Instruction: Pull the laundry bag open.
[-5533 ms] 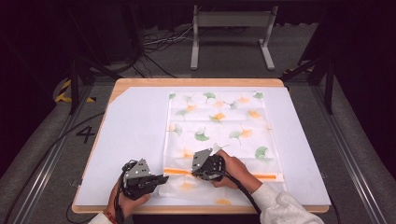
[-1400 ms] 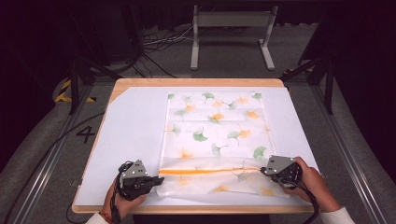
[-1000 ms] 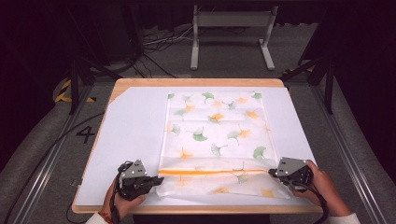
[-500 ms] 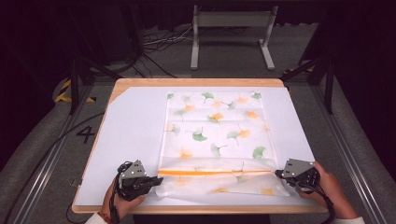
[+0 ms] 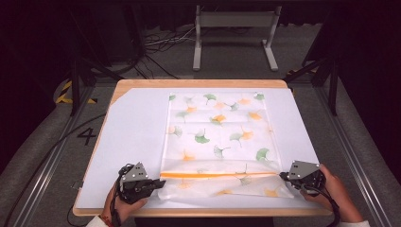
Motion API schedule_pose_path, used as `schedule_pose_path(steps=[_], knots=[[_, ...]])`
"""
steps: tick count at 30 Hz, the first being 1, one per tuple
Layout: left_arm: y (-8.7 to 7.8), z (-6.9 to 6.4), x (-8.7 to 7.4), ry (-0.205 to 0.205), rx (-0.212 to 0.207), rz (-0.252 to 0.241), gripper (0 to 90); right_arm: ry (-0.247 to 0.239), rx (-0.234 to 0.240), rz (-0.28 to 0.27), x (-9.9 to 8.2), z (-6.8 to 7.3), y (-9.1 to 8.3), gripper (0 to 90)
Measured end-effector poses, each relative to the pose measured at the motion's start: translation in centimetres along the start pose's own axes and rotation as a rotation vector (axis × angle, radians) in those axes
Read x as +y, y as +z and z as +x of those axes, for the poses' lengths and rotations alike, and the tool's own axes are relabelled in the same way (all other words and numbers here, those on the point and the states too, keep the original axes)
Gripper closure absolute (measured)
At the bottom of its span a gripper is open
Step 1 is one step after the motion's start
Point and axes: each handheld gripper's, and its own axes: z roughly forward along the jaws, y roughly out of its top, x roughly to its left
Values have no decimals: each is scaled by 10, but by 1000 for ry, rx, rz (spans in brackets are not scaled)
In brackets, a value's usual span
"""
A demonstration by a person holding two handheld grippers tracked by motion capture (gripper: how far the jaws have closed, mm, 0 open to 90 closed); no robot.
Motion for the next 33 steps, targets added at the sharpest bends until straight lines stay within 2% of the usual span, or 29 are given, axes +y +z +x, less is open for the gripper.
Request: schedule_pose_path(steps=[7,13,19,24,27,29,30,33], knots=[[0,-3,0,21,13,11,877,14,13,-14,-1,-1,-1,900],[-2,-3,0,32,45,14,821,27,7,-19,-2,-2,-2,900],[-5,-4,-2,32,51,6,788,36,6,-17,-3,-3,-3,900],[-11,-2,-3,24,86,-8,720,60,-13,-21,-5,-5,-3,857],[-14,1,-5,21,91,-6,685,63,-16,-28,-6,-7,-4,846],[-15,3,-6,25,113,-6,669,76,-21,-33,-7,-7,-6,822],[-16,4,-6,22,113,-11,636,89,-18,-45,-7,-7,-8,819],[-17,5,-6,30,134,-14,621,104,-13,-64,-8,-9,-11,794]])
